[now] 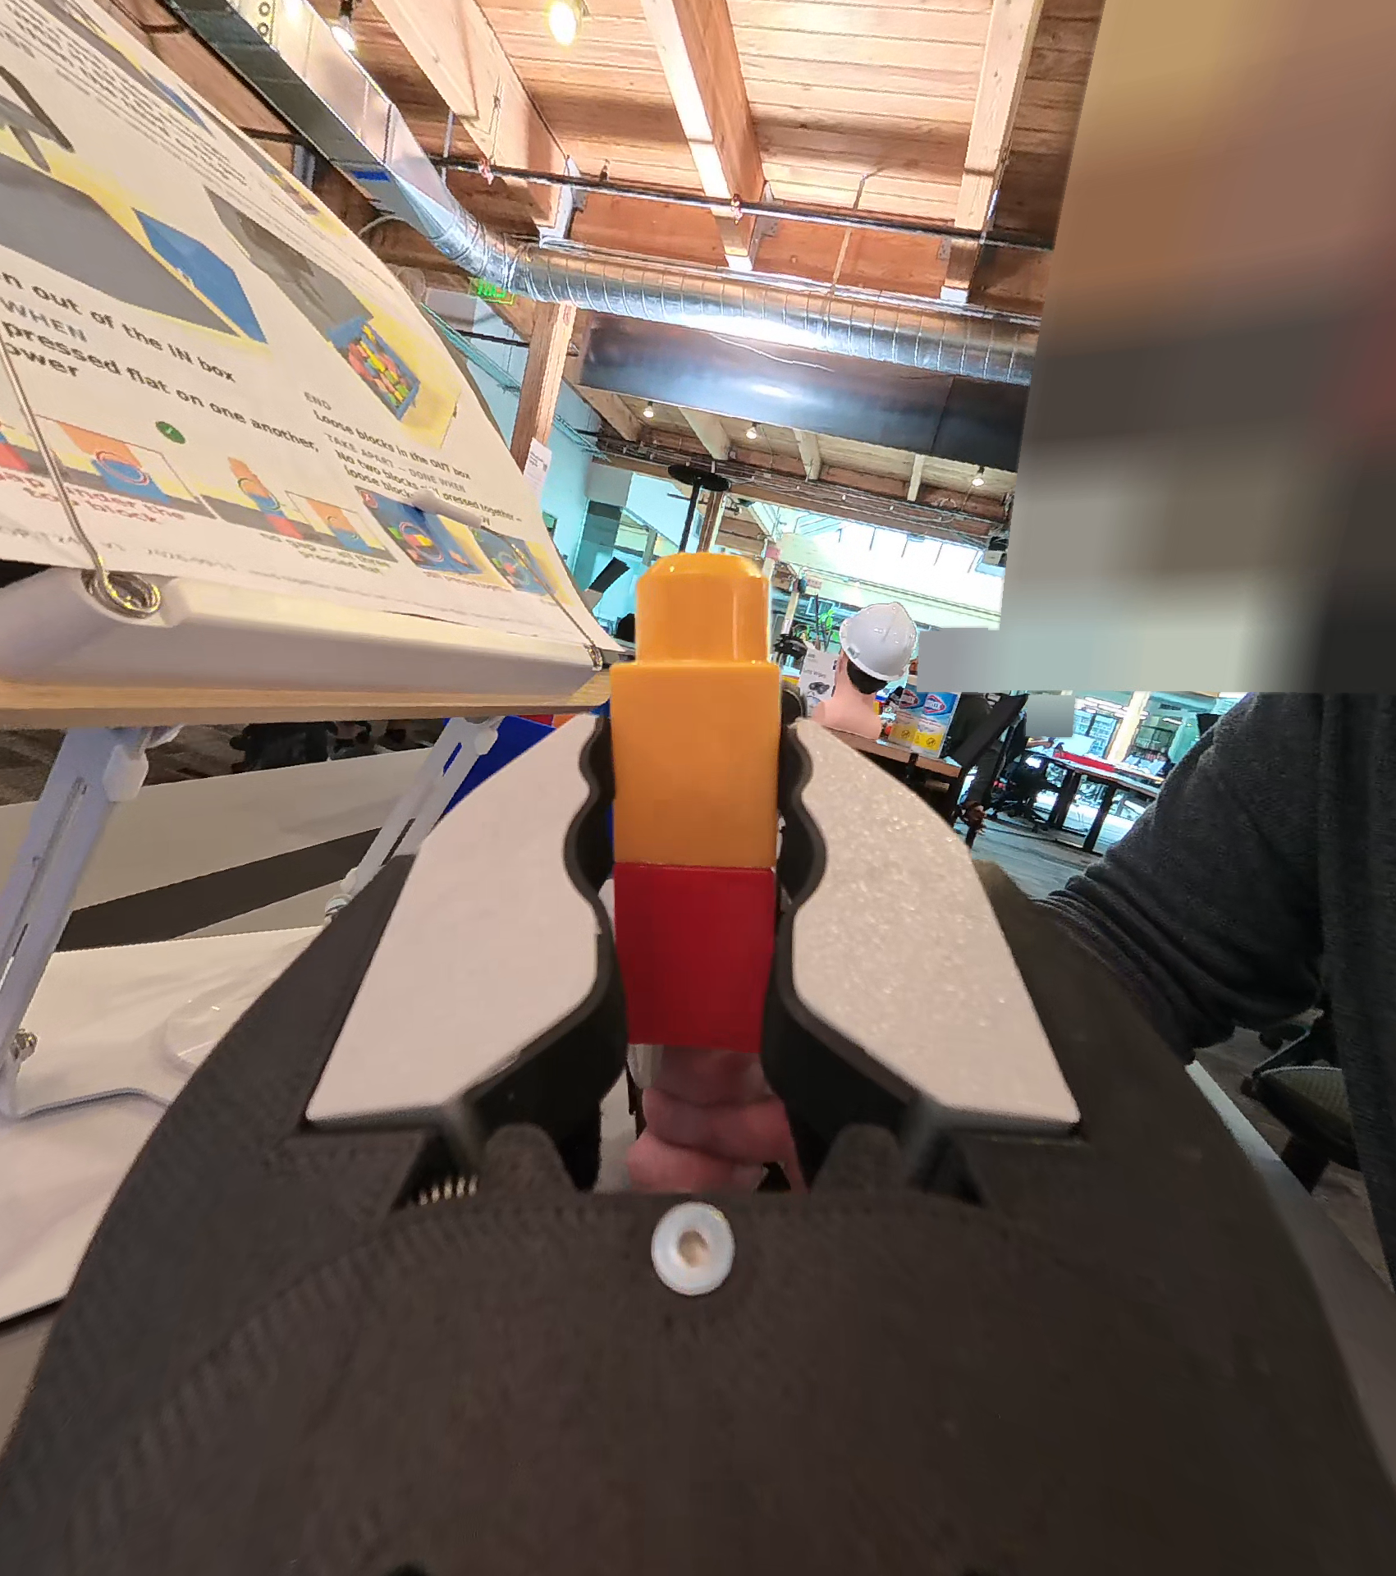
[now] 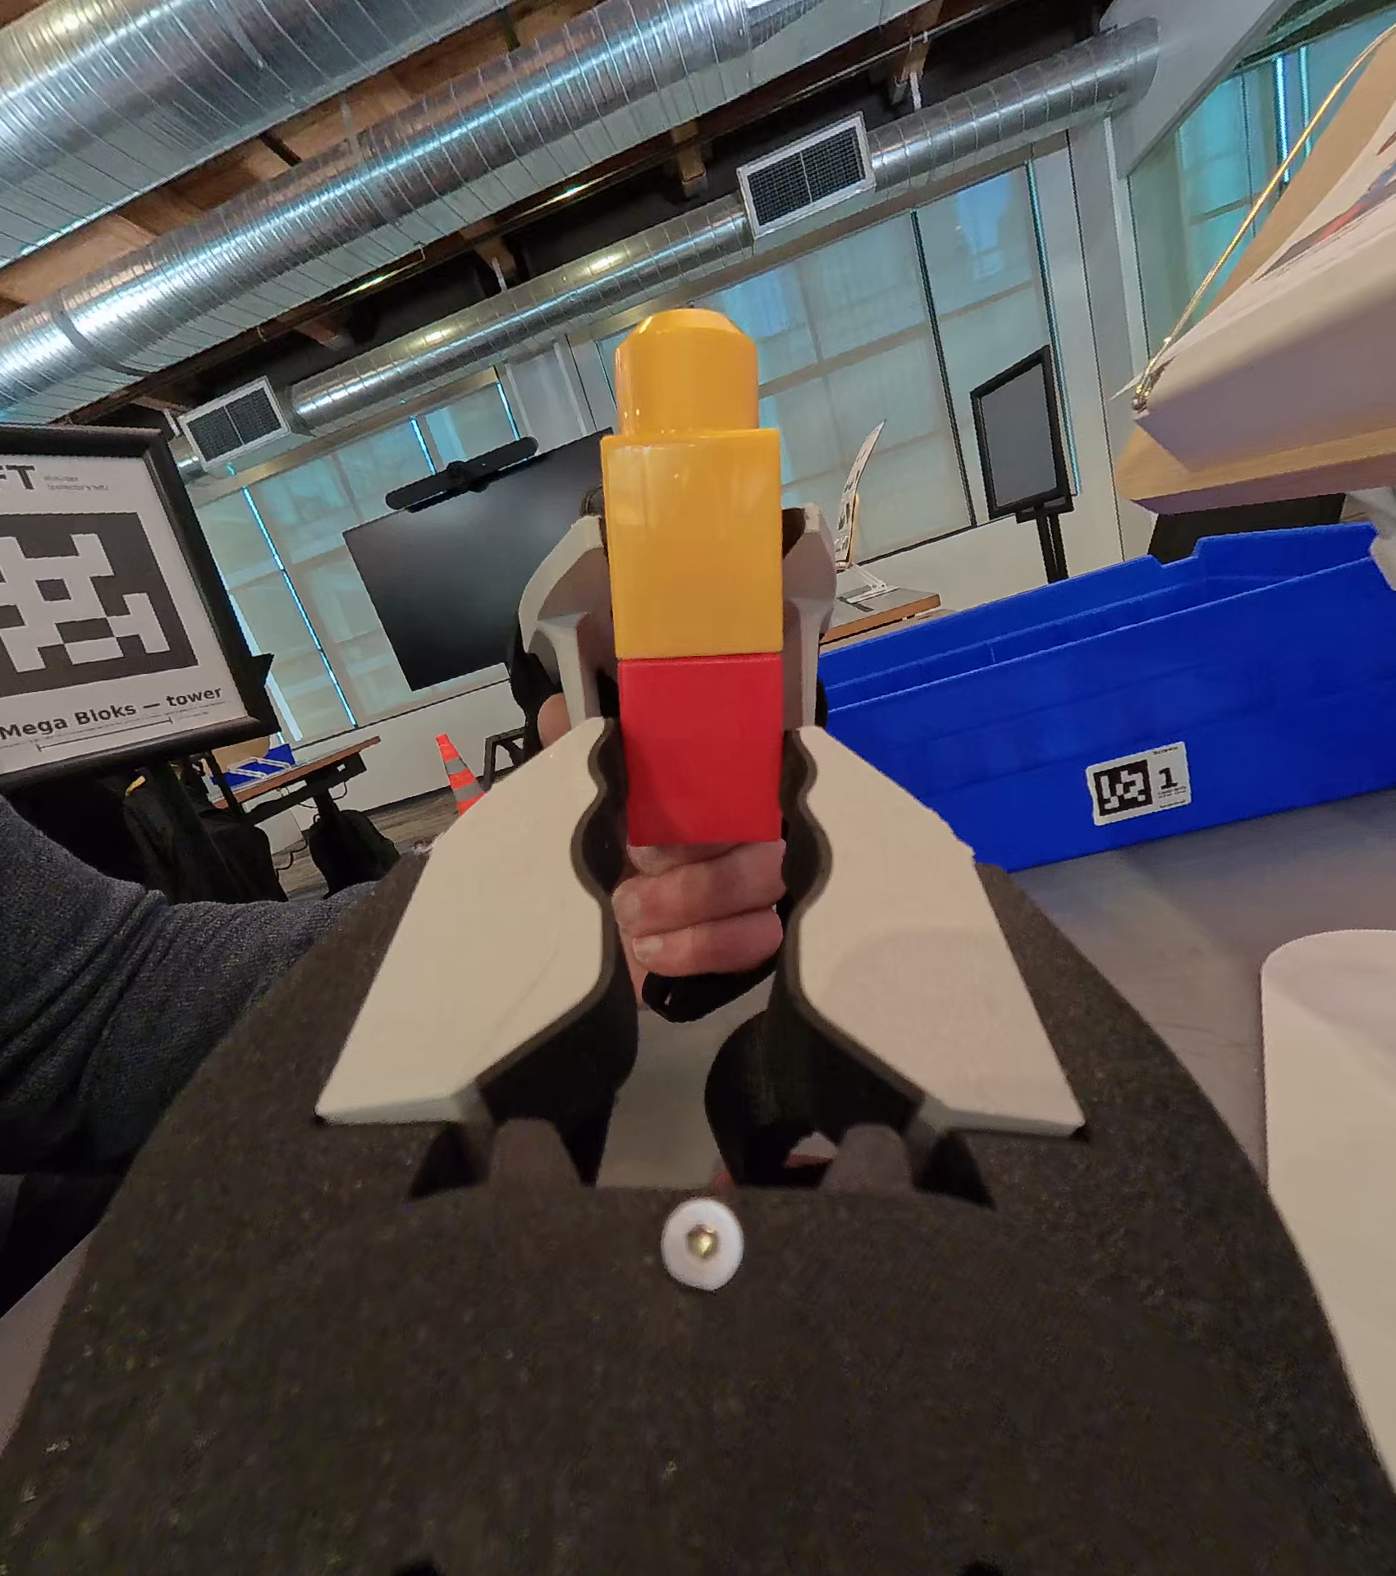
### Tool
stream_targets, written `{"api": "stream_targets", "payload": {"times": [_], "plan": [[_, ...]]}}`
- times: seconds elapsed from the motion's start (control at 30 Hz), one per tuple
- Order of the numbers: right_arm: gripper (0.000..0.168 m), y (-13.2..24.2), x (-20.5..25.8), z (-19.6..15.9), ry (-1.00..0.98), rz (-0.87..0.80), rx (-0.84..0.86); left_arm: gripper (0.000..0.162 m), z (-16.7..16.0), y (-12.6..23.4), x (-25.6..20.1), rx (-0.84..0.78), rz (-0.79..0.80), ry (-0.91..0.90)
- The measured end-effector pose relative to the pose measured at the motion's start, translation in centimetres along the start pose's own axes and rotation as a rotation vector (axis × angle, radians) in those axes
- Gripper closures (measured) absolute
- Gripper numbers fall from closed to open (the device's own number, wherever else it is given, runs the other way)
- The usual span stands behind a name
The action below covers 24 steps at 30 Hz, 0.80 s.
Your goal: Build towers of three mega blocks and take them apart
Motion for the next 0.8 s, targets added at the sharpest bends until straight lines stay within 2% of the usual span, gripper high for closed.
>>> {"api": "stream_targets", "payload": {"times": [0.17, 0.3, 0.53, 0.67, 0.73, 0.8], "plan": [[0.134, -0.1, 0.0, -0.1, 0.009, 0.002, 0.005, 0.125, 0.0, 0.1, 0.0, 0.023, 0.017, -0.009], [0.132, -0.5, 0.4, -0.5, 0.045, 0.015, 0.048, 0.126, -1.3, -0.6, -0.6, 0.109, 0.015, -0.027], [0.132, -0.4, 0.4, -0.5, 0.037, 0.027, 0.059, 0.126, -0.8, -0.2, -0.6, 0.153, 0.043, -0.027], [0.132, -0.2, 0.3, -0.4, 0.022, 0.035, 0.047, 0.127, 3.6, 3.4, -0.7, 0.155, 0.179, -0.153], [0.132, -0.2, 0.3, -0.4, 0.018, 0.039, 0.044, 0.129, 5.4, 6.6, 0.4, 0.3, 0.346, -0.277], [0.132, -0.2, 0.3, -0.4, 0.015, 0.042, 0.046, 0.129, 7.4, 9.7, 1.4, 0.442, 0.446, -0.363]]}}
Point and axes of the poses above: each gripper's, where its closed fingertips meet, y back along the fingers, z out of its top, x = y × z across the jaws, the point moved 3 cm from there along y, back along the fingers, and after that the axes turned 4 degrees about x, right-handed, at the moved point
